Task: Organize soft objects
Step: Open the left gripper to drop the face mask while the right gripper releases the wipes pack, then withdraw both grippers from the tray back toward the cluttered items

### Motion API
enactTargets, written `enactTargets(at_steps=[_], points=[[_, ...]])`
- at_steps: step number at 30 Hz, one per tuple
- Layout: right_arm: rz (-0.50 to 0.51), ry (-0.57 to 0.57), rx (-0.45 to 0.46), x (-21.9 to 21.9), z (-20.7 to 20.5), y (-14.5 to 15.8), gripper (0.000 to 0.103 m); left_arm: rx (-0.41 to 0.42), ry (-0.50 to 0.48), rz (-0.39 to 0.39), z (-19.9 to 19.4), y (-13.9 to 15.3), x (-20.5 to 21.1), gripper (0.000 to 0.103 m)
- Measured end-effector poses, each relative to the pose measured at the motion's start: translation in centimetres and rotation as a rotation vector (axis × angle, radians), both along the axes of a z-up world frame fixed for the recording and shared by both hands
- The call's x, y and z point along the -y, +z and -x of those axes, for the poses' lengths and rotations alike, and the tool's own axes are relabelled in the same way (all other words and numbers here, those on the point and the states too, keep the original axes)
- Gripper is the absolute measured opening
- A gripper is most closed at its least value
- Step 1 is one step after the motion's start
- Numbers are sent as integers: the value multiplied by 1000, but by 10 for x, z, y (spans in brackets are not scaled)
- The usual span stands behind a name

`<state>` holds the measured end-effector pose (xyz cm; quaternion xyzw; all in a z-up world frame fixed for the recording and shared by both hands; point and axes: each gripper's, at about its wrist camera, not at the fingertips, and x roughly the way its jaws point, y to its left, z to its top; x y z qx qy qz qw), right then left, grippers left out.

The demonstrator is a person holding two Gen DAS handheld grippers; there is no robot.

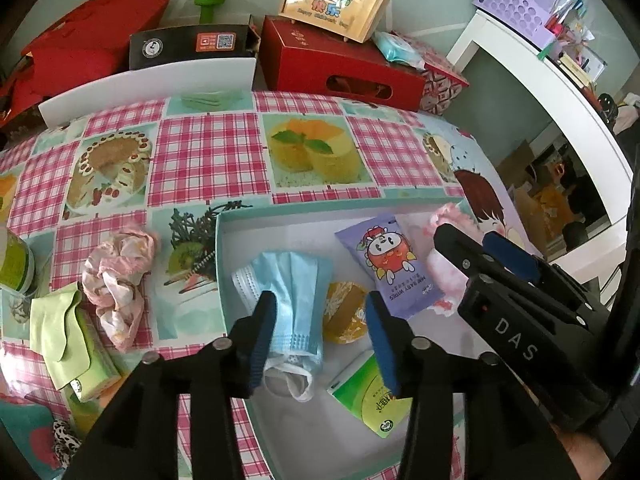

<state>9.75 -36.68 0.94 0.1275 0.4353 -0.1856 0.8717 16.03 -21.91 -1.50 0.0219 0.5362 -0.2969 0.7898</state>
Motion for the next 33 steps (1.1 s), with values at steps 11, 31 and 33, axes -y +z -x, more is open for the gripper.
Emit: enactTargets(at_steps=[11,31,33], points=[[-18,-23,-18,5,0,-8,59,65,116,-12,-14,5,-28,81],[-66,-71,-29,8,-6,-21,86,137,569,-83,-66,3,-182,96],[-65,-60,-33,5,-9,-23,89,130,597,-86,-67,1,-192,96]])
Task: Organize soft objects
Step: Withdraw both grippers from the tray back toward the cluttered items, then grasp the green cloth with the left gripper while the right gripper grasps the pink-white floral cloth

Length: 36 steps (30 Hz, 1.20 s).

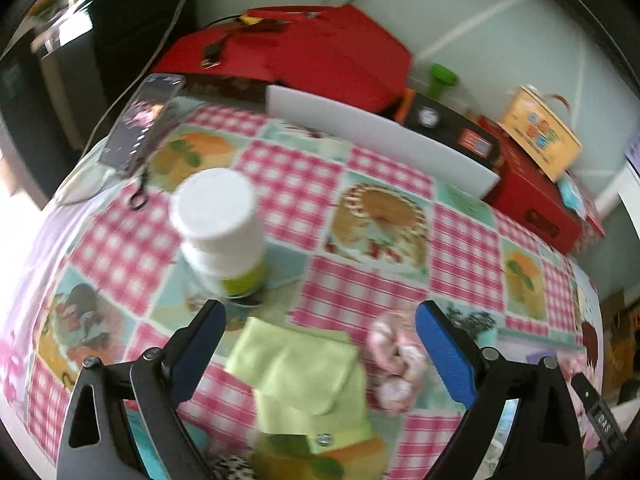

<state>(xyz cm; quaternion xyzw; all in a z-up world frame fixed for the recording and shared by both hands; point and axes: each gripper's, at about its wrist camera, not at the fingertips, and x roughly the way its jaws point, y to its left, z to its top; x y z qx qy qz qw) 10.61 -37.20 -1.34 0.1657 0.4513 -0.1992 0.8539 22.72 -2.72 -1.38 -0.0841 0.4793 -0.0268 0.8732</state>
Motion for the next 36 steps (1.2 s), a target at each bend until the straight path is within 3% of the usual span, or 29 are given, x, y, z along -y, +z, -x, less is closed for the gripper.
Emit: enactTargets(at_steps=[4,16,21,28,36], points=[[-5,28,6,-10,-6,-1,98,-17,56,8,0,-2,-18,96],[-31,233,50,-76,-38,3,99,-5,108,46,1,-3,-41,97],[0,347,59,-118,-51,5,99,-52,61,81,-2,-8,-36,97],[37,523,78,-177,-60,-1,99,-117,7,70,-6,-19,-21,97],[28,609,77,-199,-66,-16,99,-163,-4,48,-11,-33,-16,97]])
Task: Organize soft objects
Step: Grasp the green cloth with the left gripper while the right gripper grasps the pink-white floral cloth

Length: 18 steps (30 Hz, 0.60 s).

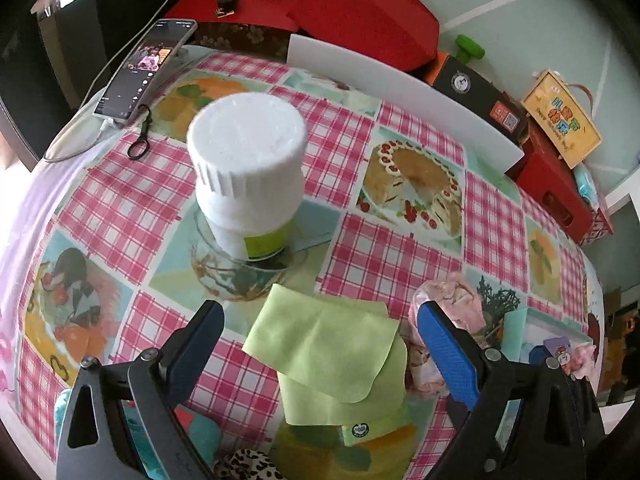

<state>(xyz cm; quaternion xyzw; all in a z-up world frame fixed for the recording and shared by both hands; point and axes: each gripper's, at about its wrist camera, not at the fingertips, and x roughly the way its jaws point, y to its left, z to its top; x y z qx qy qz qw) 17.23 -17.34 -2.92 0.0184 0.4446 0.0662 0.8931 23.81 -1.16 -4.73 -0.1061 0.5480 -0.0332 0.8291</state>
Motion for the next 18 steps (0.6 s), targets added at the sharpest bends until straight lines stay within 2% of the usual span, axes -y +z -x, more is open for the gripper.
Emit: enactTargets(at_steps=[3,15,18], points=[[-3,20,-7,-5,-2,-6,98,-14,-10,23,-1,-5,1,97],[-86,38,-82,-5,-11,-29,71,-84,-35,18,-6,-26,11,97],[-89,32,-105,-4,-14,-37,68,-91,-39,5,-7,-30,13,96]])
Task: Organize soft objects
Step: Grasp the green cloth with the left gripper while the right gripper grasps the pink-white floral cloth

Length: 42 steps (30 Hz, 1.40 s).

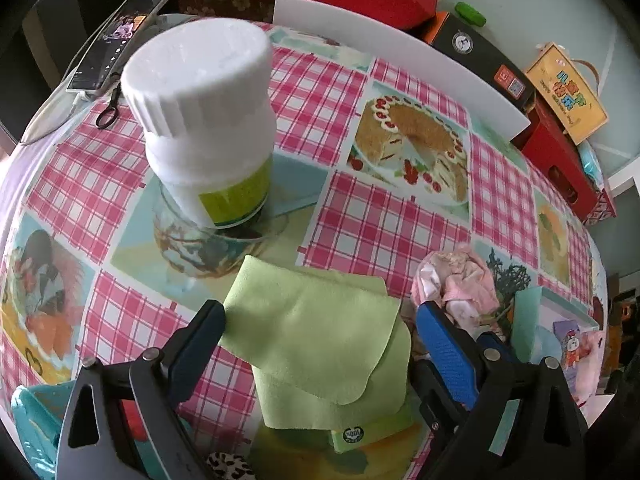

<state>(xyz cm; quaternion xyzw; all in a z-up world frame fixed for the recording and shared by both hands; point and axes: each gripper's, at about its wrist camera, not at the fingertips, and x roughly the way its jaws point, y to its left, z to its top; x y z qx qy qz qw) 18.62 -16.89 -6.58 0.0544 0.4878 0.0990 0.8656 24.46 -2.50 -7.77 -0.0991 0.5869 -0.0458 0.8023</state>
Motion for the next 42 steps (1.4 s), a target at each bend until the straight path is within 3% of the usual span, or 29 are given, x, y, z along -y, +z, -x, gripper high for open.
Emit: enactTargets(at_steps=[3,12,15,17,22,26,31,42], points=[[7,-6,-15,1,-2,-5,61,-4,-1,-8,-1,-3,3,93],[14,-3,-16,1,-3,-5,61,4,-23,-45,-1,-10,14,76],[17,-3,-15,1,-2,-5,61,14,-11,-42,-2,-8,13,61],[17,-3,-15,1,-3,-5,61,19,9,-41,-4,-8,8,45],[23,-6,-16,1,-2,-6,59,22,48,-22,-7,-7,-4,29],[27,-15,-15,2,-2,-7,54,26,49,-25,-6,-7,-7,26],[38,-36,-12,6,-1,-7,38,28,50,-25,-3,-6,-10,26],[44,-73,-10,13,-1,-6,19,29,50,-20,-7,-7,-9,25]])
